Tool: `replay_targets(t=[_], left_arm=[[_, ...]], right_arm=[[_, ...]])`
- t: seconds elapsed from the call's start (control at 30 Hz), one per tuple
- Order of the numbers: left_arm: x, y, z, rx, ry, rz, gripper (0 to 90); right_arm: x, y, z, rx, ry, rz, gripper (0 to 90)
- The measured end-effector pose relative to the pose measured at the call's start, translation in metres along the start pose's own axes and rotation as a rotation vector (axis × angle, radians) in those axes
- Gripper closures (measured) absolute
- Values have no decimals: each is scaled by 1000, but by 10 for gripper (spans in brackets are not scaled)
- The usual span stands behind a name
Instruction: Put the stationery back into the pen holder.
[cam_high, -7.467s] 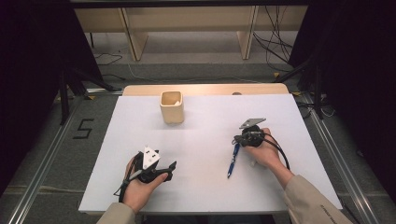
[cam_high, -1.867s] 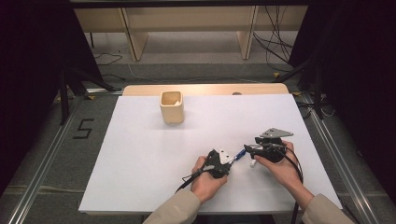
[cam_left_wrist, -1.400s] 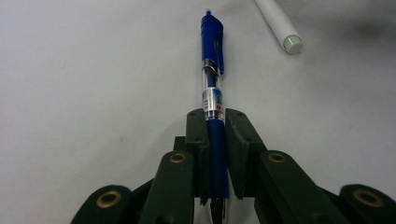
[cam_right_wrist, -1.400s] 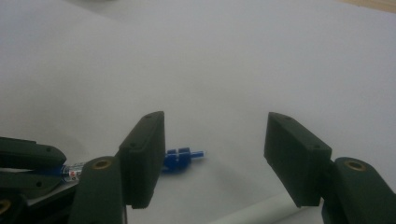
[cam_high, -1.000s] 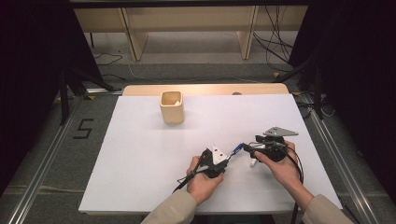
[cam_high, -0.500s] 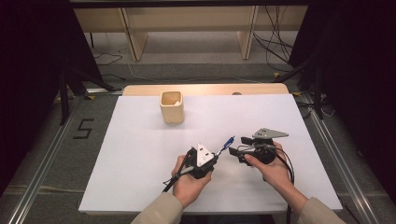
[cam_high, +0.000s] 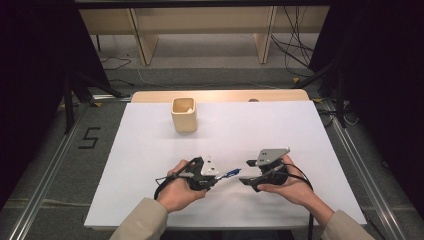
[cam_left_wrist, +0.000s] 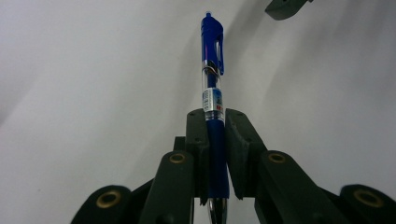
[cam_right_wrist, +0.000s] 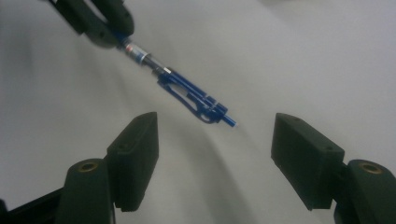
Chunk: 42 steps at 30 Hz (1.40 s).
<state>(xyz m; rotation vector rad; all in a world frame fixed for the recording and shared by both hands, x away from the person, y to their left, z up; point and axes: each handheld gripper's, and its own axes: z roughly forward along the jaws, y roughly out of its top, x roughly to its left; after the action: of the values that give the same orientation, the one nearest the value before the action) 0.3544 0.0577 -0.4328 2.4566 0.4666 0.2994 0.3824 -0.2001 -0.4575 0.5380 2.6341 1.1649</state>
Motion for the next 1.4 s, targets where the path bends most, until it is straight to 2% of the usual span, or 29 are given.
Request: replay_targets(t=[0.07,0.1,0.23,0.4,0.53,0.83,1.03,1.17,1.23,1.27,1.33,1.4], left_arm=[[1,0,-4,18,-70,50,798],[1,0,-5,26,-89,71,798],[0,0,-3,60,-141,111,798],[0,2,1,62,-157,124,798],[-1,3,2,72,-169,137,798],[-7,7,3,91,-206,181,797],[-11,13,5,97,-229,214,797],[-12,15,7,91,-230,220,797],[-13,16,7,93,-241,230,796],[-13,16,8,92,-242,233,795],[-13,15,8,78,-247,230,794],[-13,15,8,63,-236,232,791]], right_arm=[[3,0,2,12,27,-23,329],[5,1,3,13,35,-32,329],[8,1,5,18,70,-65,329],[13,2,9,34,107,-98,334],[17,3,11,46,133,-105,353],[28,8,20,87,216,-179,407],[36,11,28,116,271,-205,527],[39,10,32,133,308,-236,678],[39,9,32,138,307,-255,750],[39,9,32,137,301,-255,761],[37,8,31,139,318,-249,767],[37,8,30,139,323,-246,772]])
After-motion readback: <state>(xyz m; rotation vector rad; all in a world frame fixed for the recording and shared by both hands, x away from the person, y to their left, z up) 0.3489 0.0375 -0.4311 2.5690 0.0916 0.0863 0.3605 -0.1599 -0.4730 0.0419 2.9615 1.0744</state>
